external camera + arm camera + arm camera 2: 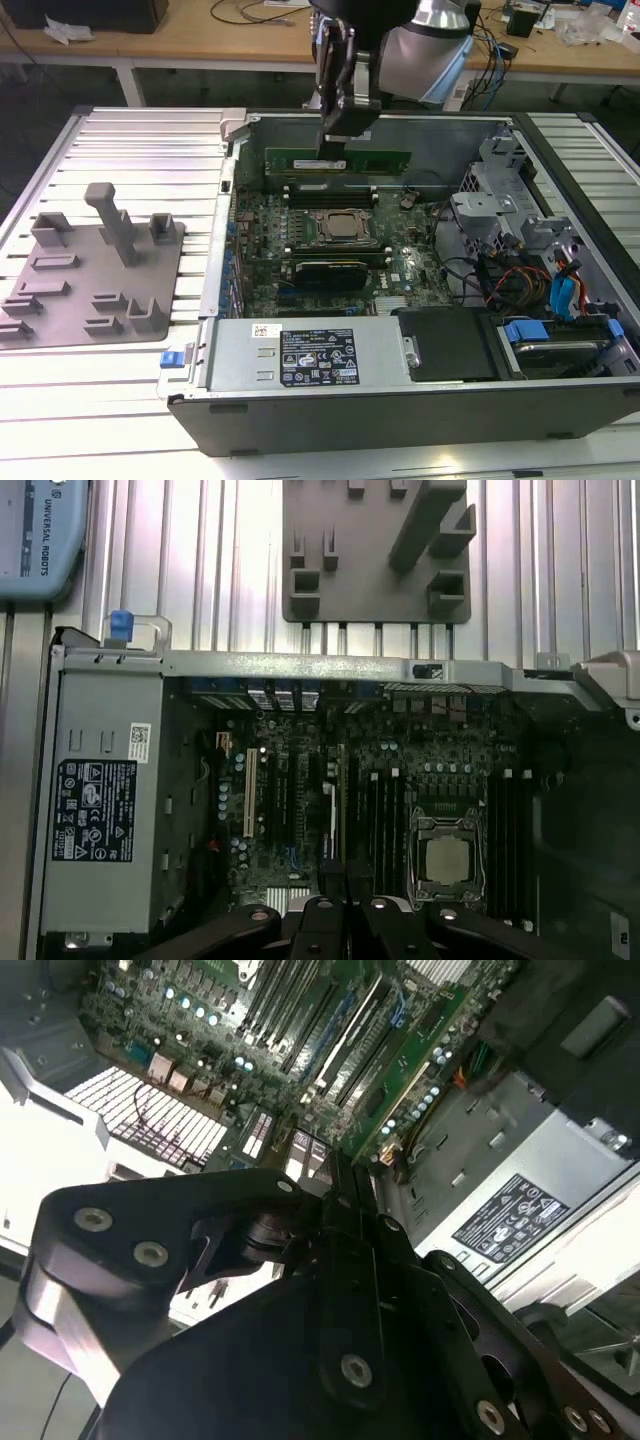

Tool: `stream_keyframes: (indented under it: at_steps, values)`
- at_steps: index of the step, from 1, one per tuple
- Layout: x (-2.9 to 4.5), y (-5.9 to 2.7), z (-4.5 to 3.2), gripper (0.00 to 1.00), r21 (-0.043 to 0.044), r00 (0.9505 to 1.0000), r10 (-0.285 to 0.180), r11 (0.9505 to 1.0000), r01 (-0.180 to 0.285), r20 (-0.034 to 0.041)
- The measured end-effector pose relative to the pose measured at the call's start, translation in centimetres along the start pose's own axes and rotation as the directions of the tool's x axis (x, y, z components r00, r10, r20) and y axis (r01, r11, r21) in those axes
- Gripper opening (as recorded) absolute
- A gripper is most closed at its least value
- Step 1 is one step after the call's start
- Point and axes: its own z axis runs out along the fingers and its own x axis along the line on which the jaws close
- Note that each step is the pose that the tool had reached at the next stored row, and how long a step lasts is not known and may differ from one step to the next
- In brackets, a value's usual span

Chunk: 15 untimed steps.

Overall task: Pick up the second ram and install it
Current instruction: 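Pick up the second ram and move it above second insertion slot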

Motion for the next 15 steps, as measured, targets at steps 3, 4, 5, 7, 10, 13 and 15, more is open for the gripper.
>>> stream_keyframes:
  at_steps: [3, 4, 5, 7, 10, 13, 15]
  values:
    - [-0.3, -0.54, 0.11, 0.1, 0.0, 1.0, 0.0, 1.0, 0.0, 0.0]
    - [-0.8, -0.66, 0.3, 0.1, -0.0001, 1.0, 0.0, 1.0, 0.0, -0.0001]
    - [-1.24, -0.71, 0.46, 0.1, -0.0001, 1.0, 0.0, 1.0, 0.0, 0.0]
    - [-2.4, -0.85, 0.99, 0.1, 0.0, 1.0, 0.0, 1.0, 0.0, -0.0001]
    - [-2.93, -0.99, 1.76, 0.1, 0.0, 1.0, 0.0, 1.0, 0.0, -0.0001]
    - [-3.24, -1.28, 2.73, 0.1, 0.0, 1.0, 0.0, 1.0, 0.0, 0.0001]
    - [-3.37, -1.45, 3.24, 0.1, -0.0001, 1.0, 0.0, 1.0, 0.0, 0.0]
